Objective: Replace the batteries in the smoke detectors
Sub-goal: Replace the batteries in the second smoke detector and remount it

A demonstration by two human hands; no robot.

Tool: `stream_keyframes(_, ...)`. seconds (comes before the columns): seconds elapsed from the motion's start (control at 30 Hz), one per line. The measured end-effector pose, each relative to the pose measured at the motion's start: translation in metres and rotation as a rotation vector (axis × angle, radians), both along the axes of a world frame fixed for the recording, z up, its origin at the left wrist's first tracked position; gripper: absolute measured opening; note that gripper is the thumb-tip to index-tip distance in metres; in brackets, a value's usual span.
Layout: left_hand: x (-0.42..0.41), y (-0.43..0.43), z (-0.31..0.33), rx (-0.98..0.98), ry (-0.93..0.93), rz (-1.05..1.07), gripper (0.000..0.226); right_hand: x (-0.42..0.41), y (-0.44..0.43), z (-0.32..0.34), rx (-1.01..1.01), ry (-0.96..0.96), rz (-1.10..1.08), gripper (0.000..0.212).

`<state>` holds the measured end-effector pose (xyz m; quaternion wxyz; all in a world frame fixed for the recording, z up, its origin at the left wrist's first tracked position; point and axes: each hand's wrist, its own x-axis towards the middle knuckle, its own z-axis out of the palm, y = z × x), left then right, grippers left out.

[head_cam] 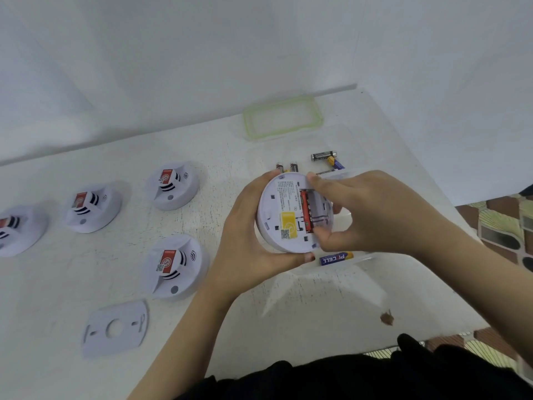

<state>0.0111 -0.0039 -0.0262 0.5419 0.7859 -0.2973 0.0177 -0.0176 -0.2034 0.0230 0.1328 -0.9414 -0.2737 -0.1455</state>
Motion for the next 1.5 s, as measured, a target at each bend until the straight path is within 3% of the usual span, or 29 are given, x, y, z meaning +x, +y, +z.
stream_keyframes(0.27, 0.002, 0.004, -0.001, -0.021, 0.057, 0.004, 0.097, -0.002, -0.002, -0.010, 0.000, 0.003, -0.005, 0.064)
stream_keyframes(0.5, 0.003, 0.008, -0.002, -0.031, 0.088, 0.040, 0.101, -0.001, 0.000, -0.019, 0.157, 0.128, -0.017, 0.063)
stream_keyframes(0.6, 0.005, 0.008, -0.002, -0.030, 0.077, 0.037, 0.101, -0.001, 0.002, -0.024, 0.300, 0.177, -0.053, 0.054)
stream_keyframes(0.73, 0.010, 0.008, -0.002, -0.089, 0.090, 0.076, 0.099, -0.007, 0.000, -0.027, 0.622, 0.062, -0.094, 0.026)
stream_keyframes(0.83, 0.017, 0.008, -0.004, -0.142, 0.107, 0.137, 0.096, -0.011, -0.008, -0.025, 0.714, 0.085, -0.150, 0.016)
stream_keyframes(0.9, 0.022, 0.009, -0.004, -0.156, 0.116, 0.183, 0.097, -0.012, -0.017, -0.024, 0.680, 0.139, -0.191, 0.014)
stream_keyframes(1.07, 0.034, 0.010, -0.003, -0.190, 0.133, 0.265, 0.104, -0.004, -0.031, -0.029, 0.368, 0.355, -0.167, 0.016)
stream_keyframes(1.17, 0.042, 0.006, -0.001, -0.191, 0.101, 0.254, 0.097, 0.010, -0.028, -0.028, 0.497, 0.305, -0.170, 0.023)
stream_keyframes(1.27, 0.050, 0.002, 0.002, -0.171, 0.086, 0.223, 0.087, 0.042, -0.029, -0.022, 0.514, 0.249, -0.238, 0.013)
stream_keyframes(1.5, 0.070, -0.010, 0.009, -0.131, 0.100, 0.211, 0.093, 0.112, -0.039, -0.020, -0.026, 0.376, -0.423, 0.029)
